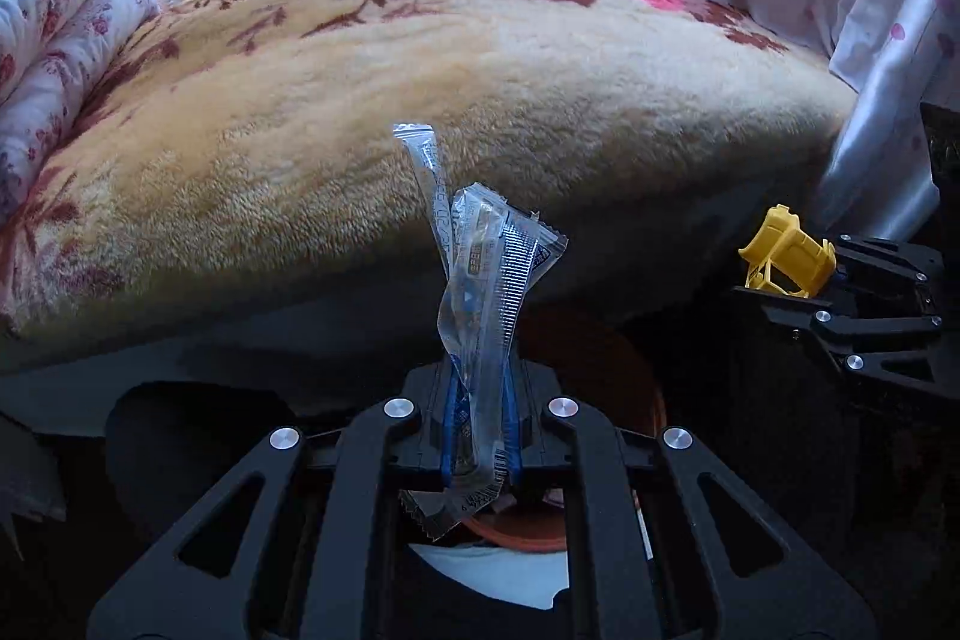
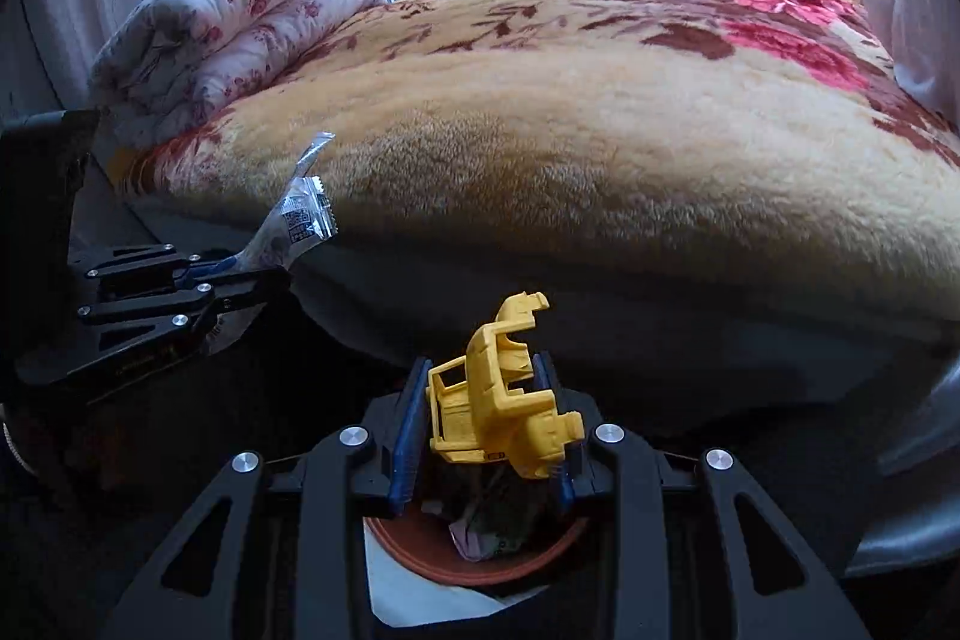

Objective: Collect trash
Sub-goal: 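Carry the plastic packet and yellow piece down over the orange bucket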

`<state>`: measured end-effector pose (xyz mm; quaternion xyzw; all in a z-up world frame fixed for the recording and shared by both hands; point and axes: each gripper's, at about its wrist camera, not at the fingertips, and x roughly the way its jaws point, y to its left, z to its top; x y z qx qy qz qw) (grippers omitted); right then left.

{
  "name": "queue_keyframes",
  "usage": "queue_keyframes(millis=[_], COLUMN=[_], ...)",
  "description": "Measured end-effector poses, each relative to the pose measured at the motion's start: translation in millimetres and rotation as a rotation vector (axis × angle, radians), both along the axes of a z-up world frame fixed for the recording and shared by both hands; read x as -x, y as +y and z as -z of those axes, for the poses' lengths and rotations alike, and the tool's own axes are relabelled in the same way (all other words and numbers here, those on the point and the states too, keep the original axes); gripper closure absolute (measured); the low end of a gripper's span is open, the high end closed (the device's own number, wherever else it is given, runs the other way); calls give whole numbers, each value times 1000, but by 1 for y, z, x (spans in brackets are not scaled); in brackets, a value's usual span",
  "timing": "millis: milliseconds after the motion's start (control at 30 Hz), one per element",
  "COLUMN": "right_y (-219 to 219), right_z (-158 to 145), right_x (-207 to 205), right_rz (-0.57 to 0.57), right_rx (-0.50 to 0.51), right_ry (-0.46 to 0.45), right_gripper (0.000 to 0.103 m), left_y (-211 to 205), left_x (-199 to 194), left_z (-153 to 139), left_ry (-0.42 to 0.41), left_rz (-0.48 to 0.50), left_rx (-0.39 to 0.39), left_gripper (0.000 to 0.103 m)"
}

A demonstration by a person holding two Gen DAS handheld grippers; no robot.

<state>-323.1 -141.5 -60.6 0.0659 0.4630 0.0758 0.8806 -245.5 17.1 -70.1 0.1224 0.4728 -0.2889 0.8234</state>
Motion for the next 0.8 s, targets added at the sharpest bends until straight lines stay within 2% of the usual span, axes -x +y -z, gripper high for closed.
queue_keyframes(millis=[100, 233, 333, 600, 800], right_y=[7, 11, 14, 24, 22], right_z=[20, 47, 65, 111, 128], right_x=[5, 3, -3, -24, -33], right_rz=[-36, -56, -70, -107, -100], right_rx=[26, 33, 37, 34, 7], right_ry=[57, 131, 174, 300, 366], right_gripper=[69, 69, 69, 69, 69], left_y=[2, -5, -14, -32, -35], left_x=[-1, -4, -8, -15, -16], left_z=[27, 71, 101, 147, 160], left_ry=[82, 172, 250, 370, 427], left_rz=[10, 38, 53, 74, 71], left_rx=[-36, -137, -174, -236, -256], left_gripper=[92, 92, 92, 92, 92])
